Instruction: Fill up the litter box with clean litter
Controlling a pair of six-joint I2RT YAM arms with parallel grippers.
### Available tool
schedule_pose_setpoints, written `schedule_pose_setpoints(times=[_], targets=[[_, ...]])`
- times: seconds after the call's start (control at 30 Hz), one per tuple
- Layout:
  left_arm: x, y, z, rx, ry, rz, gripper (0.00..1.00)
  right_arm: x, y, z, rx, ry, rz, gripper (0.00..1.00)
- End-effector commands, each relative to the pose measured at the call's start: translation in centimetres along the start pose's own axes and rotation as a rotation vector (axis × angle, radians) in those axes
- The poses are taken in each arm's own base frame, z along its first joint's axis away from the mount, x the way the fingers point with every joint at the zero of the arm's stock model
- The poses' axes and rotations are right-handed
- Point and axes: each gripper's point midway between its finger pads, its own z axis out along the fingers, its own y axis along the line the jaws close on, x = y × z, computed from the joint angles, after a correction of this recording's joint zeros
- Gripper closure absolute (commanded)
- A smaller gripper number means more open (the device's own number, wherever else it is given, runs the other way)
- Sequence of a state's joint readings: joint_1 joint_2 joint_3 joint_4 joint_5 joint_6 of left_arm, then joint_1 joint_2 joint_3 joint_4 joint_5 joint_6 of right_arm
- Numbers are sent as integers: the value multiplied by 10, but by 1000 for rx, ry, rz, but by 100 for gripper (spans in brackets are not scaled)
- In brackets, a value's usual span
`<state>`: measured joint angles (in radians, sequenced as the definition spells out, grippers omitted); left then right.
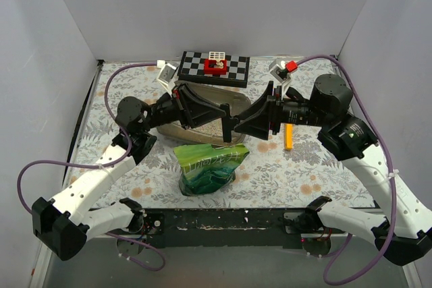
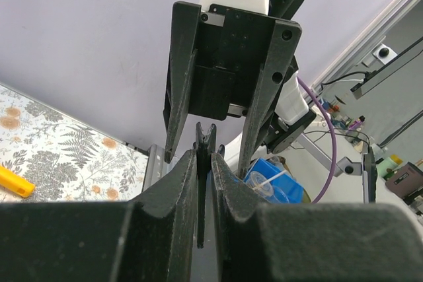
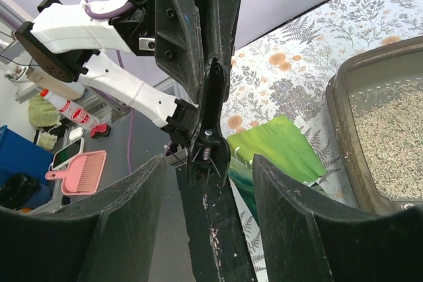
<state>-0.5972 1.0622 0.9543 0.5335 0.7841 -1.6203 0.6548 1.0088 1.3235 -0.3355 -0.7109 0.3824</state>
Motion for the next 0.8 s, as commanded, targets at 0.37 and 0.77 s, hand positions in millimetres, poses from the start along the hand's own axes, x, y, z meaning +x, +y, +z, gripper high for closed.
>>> schedule_pose_setpoints(times=[0.37,0.77], targets=[[2,7,-3,-29,-8,4,74,-9,-17,1,86,-52,-68,99],[43,45,-52,-359,200,159,44,10,-29,-24,213,121,-181,99]])
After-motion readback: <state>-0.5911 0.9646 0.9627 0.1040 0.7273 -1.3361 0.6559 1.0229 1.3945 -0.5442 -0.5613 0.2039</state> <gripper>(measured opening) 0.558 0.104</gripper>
